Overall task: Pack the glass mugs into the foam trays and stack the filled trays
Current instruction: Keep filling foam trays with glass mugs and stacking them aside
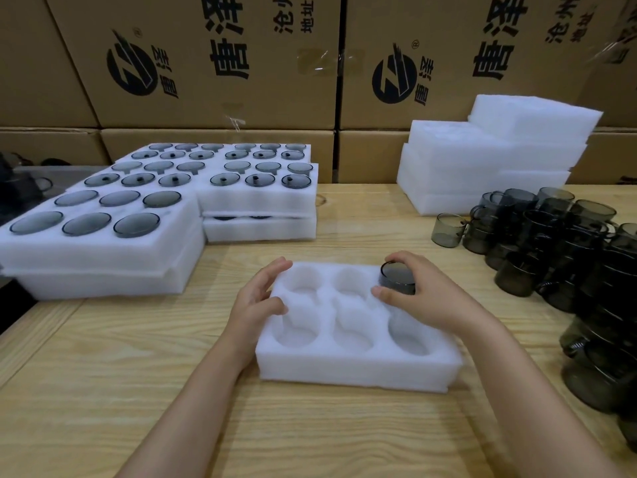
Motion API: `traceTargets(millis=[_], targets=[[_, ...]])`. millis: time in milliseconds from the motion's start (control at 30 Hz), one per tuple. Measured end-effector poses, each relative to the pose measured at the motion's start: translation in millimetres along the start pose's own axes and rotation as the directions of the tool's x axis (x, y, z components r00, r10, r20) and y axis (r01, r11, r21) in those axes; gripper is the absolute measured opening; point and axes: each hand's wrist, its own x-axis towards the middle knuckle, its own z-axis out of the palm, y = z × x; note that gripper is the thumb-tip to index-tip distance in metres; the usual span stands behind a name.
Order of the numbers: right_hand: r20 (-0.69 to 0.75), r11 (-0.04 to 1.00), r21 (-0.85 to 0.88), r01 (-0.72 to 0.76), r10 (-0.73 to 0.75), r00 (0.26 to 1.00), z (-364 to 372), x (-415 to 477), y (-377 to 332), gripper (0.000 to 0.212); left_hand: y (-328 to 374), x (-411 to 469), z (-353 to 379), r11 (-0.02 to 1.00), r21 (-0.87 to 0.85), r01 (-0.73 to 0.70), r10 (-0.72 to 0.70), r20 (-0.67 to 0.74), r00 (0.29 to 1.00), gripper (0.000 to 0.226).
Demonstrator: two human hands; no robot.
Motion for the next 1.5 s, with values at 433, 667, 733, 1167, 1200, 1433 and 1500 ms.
traceTargets(millis=[433, 667, 733, 1167, 1200, 1433, 1500], targets=[[0.147, 0.89, -0.455, -0.021, 0.099, 0.984, 21.3, 38.3, -7.0, 0.07, 6.9, -3.5, 3.9, 1.0, 0.014, 0.028, -0.028, -0.022, 0.999, 0.062], [0.141, 0.953, -0.3, -0.05, 0.096, 0.985, 13.9, 39.7, -7.1, 0.063, 8.8, -4.9, 5.9, 0.999, -0.039, 0.005, -0.007, -0.049, 0.999, 0.055], [0.098, 0.984, 0.105, -0.146, 0.136, 0.986, 5.6, 43.0, -6.0, 0.055, 8.0, -3.8, 6.9, 0.998, -0.068, -0.008, 0.003, -0.083, 0.997, 0.052], [-0.211, 0.853, -0.384, -0.354, 0.293, 0.933, -57.3, 122.4, 59.6, 0.022, -1.0, 2.6, 8.7, 1.0, -0.013, -0.021, 0.018, -0.158, 0.987, 0.05], [-0.213, 0.842, -0.41, -0.35, 0.285, 0.935, -57.2, 123.3, 61.1, 0.02, -0.9, 2.7, 8.8, 1.0, -0.013, -0.023, 0.021, -0.159, 0.987, 0.05], [-0.328, 0.716, -0.582, -0.386, 0.228, 0.917, -46.1, 112.0, 43.1, 0.01, 0.6, 2.2, 8.8, 0.999, -0.017, -0.032, 0.029, -0.158, 0.987, 0.049], [-0.353, 0.683, -0.624, -0.379, 0.187, 0.917, -40.5, 107.2, 33.9, 0.013, 1.0, 2.1, 9.1, 0.999, -0.019, -0.032, 0.029, -0.157, 0.987, 0.048]])
